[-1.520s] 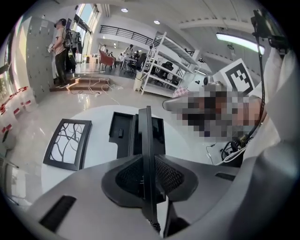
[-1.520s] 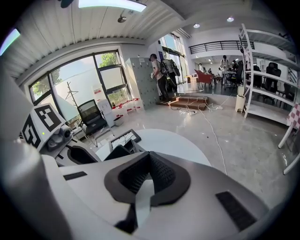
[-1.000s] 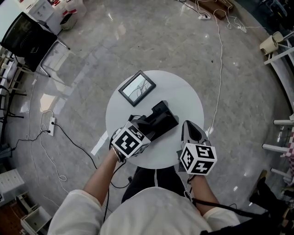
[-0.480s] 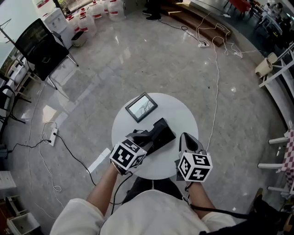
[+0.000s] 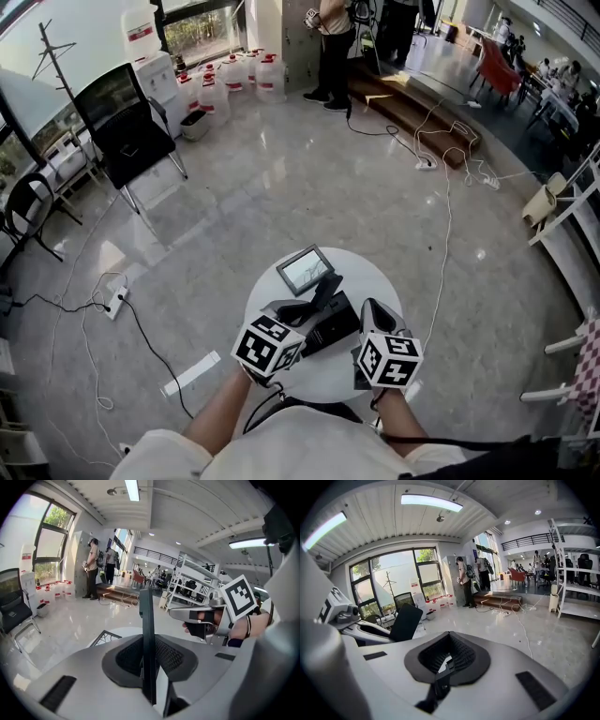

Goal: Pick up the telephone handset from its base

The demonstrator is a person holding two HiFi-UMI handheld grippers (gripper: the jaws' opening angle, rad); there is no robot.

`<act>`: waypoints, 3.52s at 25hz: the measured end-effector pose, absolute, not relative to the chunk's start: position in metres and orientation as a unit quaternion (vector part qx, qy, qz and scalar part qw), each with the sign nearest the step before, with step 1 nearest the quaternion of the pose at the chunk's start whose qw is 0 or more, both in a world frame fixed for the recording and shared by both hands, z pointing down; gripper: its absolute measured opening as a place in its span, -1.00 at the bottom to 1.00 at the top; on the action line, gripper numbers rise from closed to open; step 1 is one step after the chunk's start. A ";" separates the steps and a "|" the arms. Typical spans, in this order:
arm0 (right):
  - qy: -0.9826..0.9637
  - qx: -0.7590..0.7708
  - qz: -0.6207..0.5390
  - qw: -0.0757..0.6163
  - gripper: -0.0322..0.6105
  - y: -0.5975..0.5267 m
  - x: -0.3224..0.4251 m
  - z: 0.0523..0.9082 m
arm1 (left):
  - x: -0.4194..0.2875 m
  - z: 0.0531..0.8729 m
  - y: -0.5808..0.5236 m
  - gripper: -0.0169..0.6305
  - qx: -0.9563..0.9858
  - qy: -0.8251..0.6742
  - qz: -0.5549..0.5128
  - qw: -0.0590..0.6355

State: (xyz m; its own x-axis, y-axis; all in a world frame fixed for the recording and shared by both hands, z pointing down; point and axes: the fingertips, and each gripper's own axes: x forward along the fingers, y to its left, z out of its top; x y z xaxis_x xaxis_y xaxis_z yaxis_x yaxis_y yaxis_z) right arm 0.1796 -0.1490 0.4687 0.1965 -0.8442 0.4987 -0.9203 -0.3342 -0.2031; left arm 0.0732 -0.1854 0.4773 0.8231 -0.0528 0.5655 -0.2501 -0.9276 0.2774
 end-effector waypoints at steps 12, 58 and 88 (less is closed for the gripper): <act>-0.577 0.784 0.225 0.043 -0.83 -0.173 0.194 0.429 | 0.076 0.403 -0.221 -0.69 0.968 -0.147 0.163 0.123; -0.656 0.741 0.137 0.038 -0.82 -0.174 0.212 0.376 | 0.061 0.363 -0.223 -0.69 0.911 -0.393 0.095 0.085; -0.650 0.748 0.118 0.066 -0.83 -0.175 0.203 0.368 | 0.062 0.358 -0.223 -0.70 0.923 -0.366 0.081 0.084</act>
State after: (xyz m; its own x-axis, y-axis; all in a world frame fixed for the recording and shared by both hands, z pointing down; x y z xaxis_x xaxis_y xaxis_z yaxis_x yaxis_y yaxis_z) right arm 0.2034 -0.1749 0.3676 0.1264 -0.9565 0.2628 -0.9878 -0.1458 -0.0555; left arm 0.0624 -0.2232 0.3577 0.7187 -0.6624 0.2114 -0.6897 -0.7178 0.0956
